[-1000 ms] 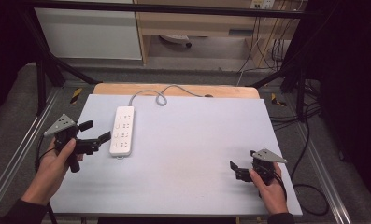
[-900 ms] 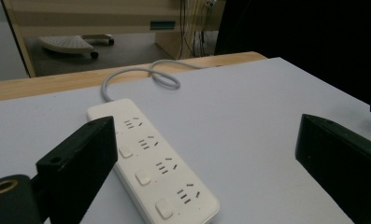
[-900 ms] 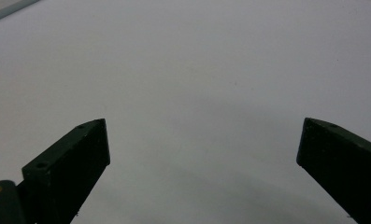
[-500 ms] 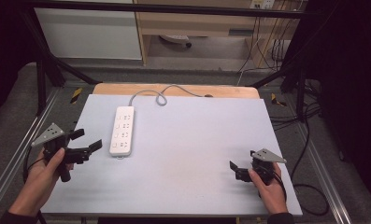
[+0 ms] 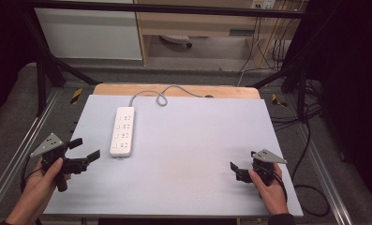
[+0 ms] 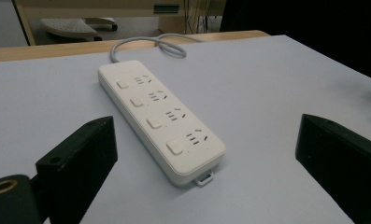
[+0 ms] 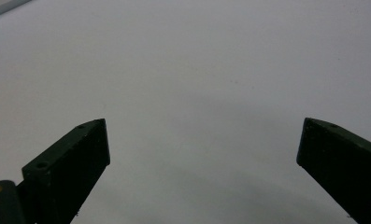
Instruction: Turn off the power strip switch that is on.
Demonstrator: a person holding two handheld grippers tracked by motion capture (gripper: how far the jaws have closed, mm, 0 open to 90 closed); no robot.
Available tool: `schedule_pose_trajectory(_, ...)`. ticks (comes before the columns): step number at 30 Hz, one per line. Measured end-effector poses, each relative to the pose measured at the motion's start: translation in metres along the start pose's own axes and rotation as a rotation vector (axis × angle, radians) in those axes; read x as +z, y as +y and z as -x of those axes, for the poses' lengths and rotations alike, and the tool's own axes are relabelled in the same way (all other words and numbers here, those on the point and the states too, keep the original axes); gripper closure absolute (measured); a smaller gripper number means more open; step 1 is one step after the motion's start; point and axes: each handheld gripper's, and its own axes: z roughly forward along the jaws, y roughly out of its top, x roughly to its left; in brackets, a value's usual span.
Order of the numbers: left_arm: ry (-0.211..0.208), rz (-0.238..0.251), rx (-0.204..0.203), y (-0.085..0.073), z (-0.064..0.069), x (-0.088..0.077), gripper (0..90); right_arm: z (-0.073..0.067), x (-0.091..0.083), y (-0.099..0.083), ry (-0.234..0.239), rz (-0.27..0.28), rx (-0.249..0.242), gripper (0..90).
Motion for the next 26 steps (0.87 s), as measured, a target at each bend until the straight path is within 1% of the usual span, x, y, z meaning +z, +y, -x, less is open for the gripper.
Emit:
schedule_pose_trajectory(2,0.006,-0.006,0.012,-0.003,0.001,0.000,5.7,0.000,0.000,0.000,0.000,0.000,-0.001,3.3)
schedule_pose_trajectory(5,-0.003,-0.008,0.005,-0.007,0.002,0.001,6.0,0.000,0.000,0.000,-0.001,0.000,-0.002,3.2)
schedule_pose_trajectory(8,0.008,-0.008,0.009,-0.011,0.002,0.001,6.4,0.000,0.000,0.000,-0.002,-0.001,-0.002,3.3)
schedule_pose_trajectory(10,0.005,-0.012,0.004,-0.016,0.001,0.002,6.4,0.000,0.000,0.000,-0.003,0.000,-0.004,3.2)
schedule_pose_trajectory(17,0.014,-0.029,-0.019,-0.034,-0.003,0.005,7.3,0.000,0.001,-0.001,-0.004,-0.006,-0.002,3.3)
schedule_pose_trajectory(22,0.018,-0.046,-0.010,-0.048,-0.004,0.006,7.5,0.000,0.002,-0.001,-0.006,-0.012,0.002,3.3)
schedule_pose_trajectory(24,0.015,-0.047,-0.018,-0.052,-0.004,0.007,7.5,0.000,0.003,-0.002,-0.012,-0.016,-0.001,3.1)
schedule_pose_trajectory(26,0.017,-0.059,-0.021,-0.054,-0.003,0.008,7.7,0.000,0.005,-0.003,-0.024,-0.029,-0.002,2.9)
